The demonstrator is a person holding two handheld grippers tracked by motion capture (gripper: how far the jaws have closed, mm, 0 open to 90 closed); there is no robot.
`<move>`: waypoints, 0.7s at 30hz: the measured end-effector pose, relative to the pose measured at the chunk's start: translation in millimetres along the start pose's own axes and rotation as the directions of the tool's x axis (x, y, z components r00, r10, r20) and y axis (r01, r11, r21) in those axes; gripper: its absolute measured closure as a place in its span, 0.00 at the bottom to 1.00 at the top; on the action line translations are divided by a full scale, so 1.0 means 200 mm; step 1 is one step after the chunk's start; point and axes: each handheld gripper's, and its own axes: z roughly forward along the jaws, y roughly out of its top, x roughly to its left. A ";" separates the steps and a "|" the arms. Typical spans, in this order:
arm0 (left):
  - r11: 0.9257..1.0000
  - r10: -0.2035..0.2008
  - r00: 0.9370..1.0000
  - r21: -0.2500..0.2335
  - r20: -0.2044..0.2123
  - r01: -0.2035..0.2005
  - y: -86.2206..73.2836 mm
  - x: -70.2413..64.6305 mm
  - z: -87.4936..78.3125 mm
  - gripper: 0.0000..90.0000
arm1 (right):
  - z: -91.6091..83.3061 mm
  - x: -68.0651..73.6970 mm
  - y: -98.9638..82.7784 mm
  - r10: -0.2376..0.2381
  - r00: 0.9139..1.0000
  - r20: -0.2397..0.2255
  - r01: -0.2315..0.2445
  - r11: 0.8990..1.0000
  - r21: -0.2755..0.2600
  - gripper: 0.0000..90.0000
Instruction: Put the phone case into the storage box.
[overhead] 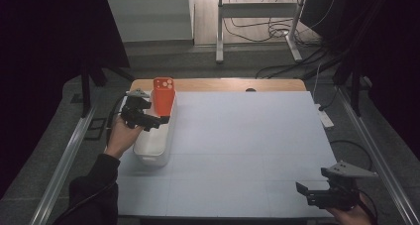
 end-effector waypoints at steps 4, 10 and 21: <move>1.000 0.007 1.000 -0.007 0.007 -0.007 -0.02 -0.03 0.00 0.01 | 0.00 0.00 0.00 0.001 1.000 0.000 -0.001 1.000 0.001 0.00; 1.000 0.018 1.000 -0.022 0.012 -0.018 -0.05 -0.07 -0.02 0.01 | 0.00 0.00 0.00 0.001 1.000 0.000 -0.001 1.000 0.001 0.00; 0.999 0.033 0.999 -0.031 0.017 -0.033 -0.10 -0.13 -0.05 0.01 | 0.00 0.00 0.00 -0.004 1.000 0.006 0.004 1.000 0.001 0.00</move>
